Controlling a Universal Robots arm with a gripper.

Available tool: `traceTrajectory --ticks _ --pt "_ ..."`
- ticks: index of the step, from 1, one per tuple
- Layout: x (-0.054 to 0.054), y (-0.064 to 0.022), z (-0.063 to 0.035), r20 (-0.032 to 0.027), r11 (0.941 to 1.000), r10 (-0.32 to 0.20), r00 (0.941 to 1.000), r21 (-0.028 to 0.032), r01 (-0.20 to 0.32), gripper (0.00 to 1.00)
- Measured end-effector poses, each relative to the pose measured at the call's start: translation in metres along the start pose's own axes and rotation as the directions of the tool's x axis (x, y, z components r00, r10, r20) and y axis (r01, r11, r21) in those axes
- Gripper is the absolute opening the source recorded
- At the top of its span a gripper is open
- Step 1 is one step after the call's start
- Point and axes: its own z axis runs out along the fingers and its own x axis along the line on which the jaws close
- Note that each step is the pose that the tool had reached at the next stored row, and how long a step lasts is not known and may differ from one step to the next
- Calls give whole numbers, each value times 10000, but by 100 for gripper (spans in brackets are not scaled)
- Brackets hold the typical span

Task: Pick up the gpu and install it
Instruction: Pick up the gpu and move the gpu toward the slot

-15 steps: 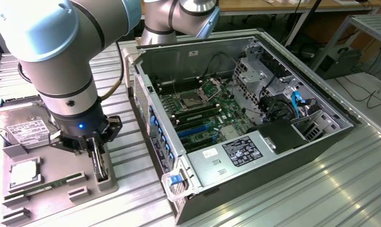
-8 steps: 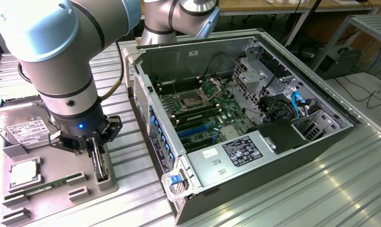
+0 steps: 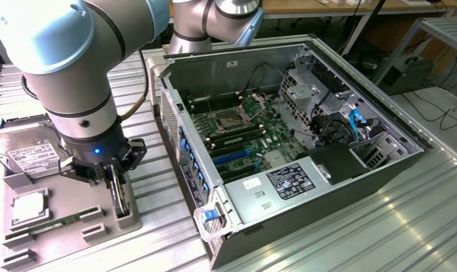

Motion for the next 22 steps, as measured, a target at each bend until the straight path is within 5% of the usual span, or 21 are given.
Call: traceTrajectory --ticks 7,22 --pt "0 1 -18 4 10000 1 10000 -4 -1 28" --pt "-6 9 -283 0 10000 0 10000 -2 0 28"
